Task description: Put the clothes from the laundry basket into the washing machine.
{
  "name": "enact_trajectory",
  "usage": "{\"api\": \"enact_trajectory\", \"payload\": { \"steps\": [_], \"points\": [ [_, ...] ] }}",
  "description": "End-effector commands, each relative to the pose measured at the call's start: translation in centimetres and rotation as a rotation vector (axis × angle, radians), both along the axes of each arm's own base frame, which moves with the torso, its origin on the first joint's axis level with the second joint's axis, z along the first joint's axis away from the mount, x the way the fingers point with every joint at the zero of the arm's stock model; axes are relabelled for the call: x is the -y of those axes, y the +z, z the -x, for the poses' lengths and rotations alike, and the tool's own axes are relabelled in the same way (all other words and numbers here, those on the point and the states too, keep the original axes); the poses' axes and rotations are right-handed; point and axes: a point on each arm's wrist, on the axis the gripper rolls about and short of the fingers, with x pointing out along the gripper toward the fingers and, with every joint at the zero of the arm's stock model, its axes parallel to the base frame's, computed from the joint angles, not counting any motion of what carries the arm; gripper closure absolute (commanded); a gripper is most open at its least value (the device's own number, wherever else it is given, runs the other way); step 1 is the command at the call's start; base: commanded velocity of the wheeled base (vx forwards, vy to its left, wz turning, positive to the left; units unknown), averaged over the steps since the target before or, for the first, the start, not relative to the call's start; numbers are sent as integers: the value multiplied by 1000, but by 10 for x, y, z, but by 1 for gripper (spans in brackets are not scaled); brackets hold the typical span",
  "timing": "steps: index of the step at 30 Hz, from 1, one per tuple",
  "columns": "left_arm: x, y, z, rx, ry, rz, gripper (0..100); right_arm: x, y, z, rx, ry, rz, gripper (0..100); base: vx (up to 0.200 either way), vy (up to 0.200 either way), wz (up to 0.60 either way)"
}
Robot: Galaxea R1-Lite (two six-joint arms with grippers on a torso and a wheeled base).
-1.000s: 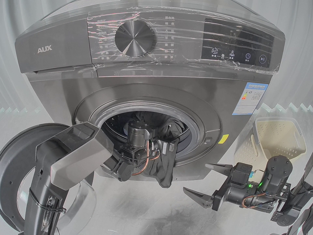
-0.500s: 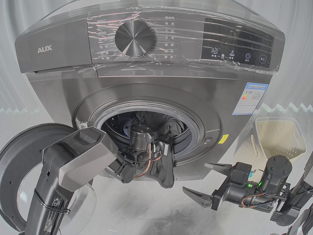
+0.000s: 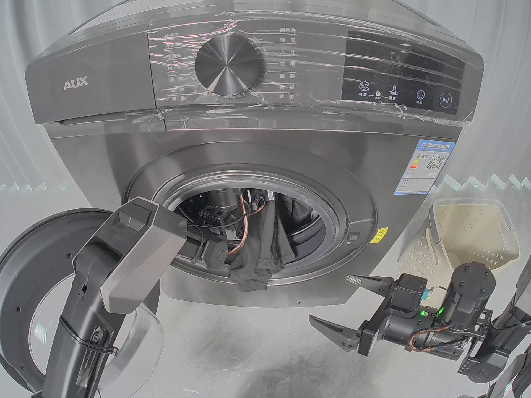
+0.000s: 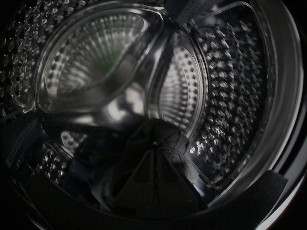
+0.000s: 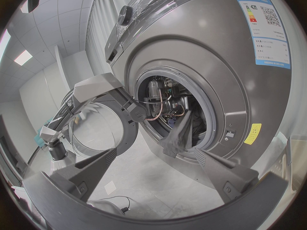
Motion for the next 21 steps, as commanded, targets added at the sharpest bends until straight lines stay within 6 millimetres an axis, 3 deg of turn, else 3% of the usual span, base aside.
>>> {"api": "enact_trajectory", "payload": {
  "steps": [1,3,4,9,13,14,16,17,21],
  "points": [
    [-5,-9,-12,9,41,12,100,0,0,0,1,1,0,0,0,0,0],
    [-5,-12,-11,-3,40,9,100,0,0,0,0,1,-1,0,0,0,0],
    [-6,-13,-10,-10,40,9,0,-1,1,0,2,1,-3,0,0,0,0],
    [-5,-11,-1,-43,29,10,0,0,0,0,0,1,-1,0,0,0,0],
    [-2,-9,32,-134,-37,-46,0,0,0,0,0,1,-1,0,0,0,0],
    [-2,-9,32,-134,-37,-46,0,0,0,0,0,1,-1,0,0,0,0],
    [-1,-12,41,-163,-58,-63,0,0,0,0,1,1,-2,0,0,0,0],
    [1,-19,58,-214,-91,-99,0,0,0,0,0,1,-1,0,0,0,0],
    [2,-35,68,-266,-113,-138,0,-1,-1,0,-2,2,1,0,0,0,0]
  ]
}}
